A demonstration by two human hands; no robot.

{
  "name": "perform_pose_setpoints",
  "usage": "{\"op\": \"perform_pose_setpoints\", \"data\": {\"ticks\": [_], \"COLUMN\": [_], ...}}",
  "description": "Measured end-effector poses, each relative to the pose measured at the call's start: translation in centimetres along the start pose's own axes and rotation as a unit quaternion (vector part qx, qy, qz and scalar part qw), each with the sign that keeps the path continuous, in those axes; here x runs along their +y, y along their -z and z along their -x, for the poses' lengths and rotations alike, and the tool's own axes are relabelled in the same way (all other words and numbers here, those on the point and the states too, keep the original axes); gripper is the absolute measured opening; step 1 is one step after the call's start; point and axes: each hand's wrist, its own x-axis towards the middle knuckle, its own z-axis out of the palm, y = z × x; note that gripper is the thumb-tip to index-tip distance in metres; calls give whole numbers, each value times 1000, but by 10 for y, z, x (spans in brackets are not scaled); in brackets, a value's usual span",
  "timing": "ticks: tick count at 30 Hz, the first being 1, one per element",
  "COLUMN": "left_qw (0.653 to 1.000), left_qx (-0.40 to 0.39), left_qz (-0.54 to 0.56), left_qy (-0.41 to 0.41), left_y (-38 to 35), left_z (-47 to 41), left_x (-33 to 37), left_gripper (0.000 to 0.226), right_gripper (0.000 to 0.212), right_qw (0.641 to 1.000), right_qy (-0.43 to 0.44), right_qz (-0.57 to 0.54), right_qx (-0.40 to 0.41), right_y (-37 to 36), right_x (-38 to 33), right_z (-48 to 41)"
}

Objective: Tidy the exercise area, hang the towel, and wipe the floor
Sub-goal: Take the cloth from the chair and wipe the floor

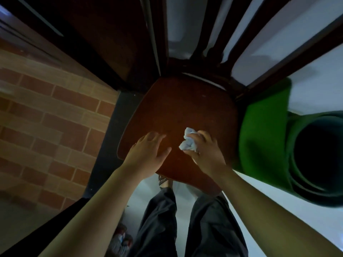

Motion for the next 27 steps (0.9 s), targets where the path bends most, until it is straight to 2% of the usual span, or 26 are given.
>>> {"op": "perform_pose_setpoints", "data": {"ticks": [3, 8, 14, 20, 27], "left_qw": [999, 993, 972, 929, 854], "left_qx": [7, 27, 44, -11, -69], "left_qz": [6, 1, -73, -160, -237], "left_qy": [-47, -116, -219, -335, -458], "left_y": [39, 98, 136, 119, 41], "left_z": [40, 100, 153, 190, 242], "left_x": [28, 71, 134, 225, 351], "left_gripper": [55, 55, 54, 53, 54], "right_gripper": [54, 54, 47, 47, 49], "right_qw": [998, 985, 951, 891, 805], "right_qy": [-15, -47, -99, -199, -318], "right_qz": [-55, -124, -184, -223, -253], "right_qx": [21, 106, 228, 342, 433], "right_y": [52, 118, 167, 192, 183], "right_x": [-40, -87, -106, -80, -17], "right_z": [47, 130, 217, 313, 443]}}
